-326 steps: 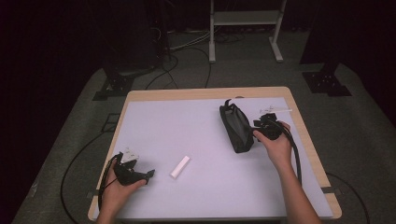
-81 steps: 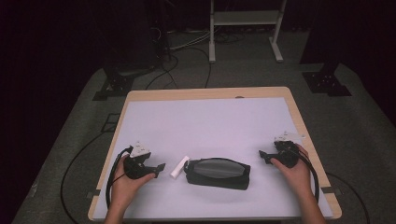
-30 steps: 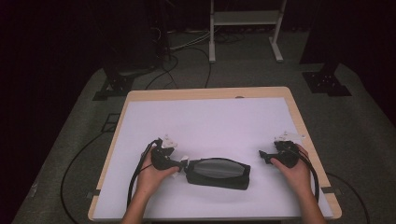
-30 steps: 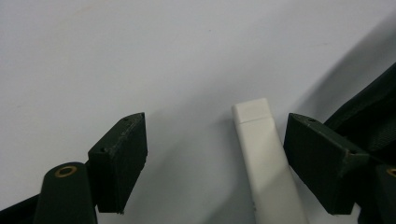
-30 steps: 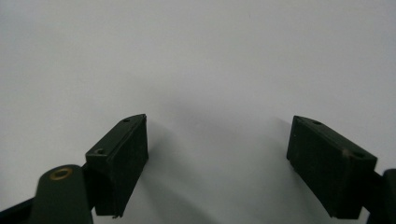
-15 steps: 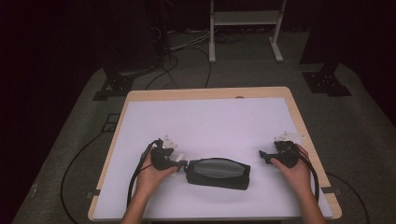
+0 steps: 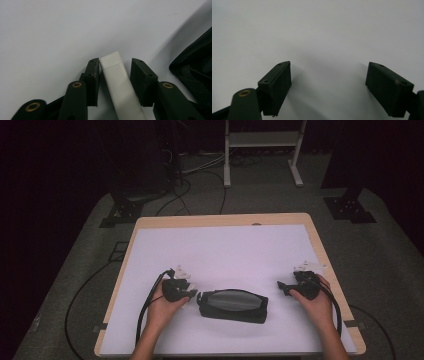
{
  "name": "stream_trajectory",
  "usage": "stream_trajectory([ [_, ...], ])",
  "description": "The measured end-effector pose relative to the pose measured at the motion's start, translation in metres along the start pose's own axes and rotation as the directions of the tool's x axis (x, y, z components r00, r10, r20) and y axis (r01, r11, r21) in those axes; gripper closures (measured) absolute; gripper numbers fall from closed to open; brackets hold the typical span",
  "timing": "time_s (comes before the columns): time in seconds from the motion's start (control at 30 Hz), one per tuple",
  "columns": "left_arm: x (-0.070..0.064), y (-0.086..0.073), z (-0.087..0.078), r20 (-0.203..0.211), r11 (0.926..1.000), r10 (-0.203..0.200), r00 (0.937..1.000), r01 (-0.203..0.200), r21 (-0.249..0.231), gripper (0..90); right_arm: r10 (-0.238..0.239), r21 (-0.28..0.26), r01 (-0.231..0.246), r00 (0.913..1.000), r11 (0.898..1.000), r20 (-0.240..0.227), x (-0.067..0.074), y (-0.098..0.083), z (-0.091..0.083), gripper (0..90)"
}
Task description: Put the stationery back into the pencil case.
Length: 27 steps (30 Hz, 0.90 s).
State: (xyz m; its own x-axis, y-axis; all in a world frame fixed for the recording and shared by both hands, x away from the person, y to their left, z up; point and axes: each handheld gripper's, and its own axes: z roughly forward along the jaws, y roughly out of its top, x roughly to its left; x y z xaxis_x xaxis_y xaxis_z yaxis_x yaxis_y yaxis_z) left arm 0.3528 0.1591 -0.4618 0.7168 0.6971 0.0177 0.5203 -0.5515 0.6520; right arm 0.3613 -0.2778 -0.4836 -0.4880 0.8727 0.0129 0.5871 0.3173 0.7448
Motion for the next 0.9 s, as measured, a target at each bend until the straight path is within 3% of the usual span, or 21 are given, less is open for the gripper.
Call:
stream_trajectory([
  [0.17, -0.001, 0.0, -0.001, 0.004, 0.9999, 0.014, 0.9999, -0.014, 0.001, 70.9, 0.0, 0.0, 0.0, 1.0, 1.0, 0.0, 0.0, 0.0, 0.0, 19.2],
  [0.47, -0.002, 0.0, -0.001, -0.005, 1.0, 0.009, 0.9999, -0.009, 0.0, 71.2, 0.001, 0.0, -0.001, 1.0, 1.0, -0.001, 0.0, 0.0, 0.0, 19.1],
  [0.63, -0.004, 0.001, -0.003, 0.013, 1.0, 0.009, 0.9999, -0.009, -0.003, 71.2, 0.001, 0.0, -0.001, 1.0, 1.0, 0.0, 0.0, 0.0, 0.0, 19.2],
  [0.9, -0.003, 0.003, -0.019, 0.035, 0.9967, -0.012, 0.9993, 0.015, -0.079, 71.2, 0.001, 0.0, -0.001, 1.0, 1.0, -0.001, 0.0, 0.0, 0.0, 19.2],
])
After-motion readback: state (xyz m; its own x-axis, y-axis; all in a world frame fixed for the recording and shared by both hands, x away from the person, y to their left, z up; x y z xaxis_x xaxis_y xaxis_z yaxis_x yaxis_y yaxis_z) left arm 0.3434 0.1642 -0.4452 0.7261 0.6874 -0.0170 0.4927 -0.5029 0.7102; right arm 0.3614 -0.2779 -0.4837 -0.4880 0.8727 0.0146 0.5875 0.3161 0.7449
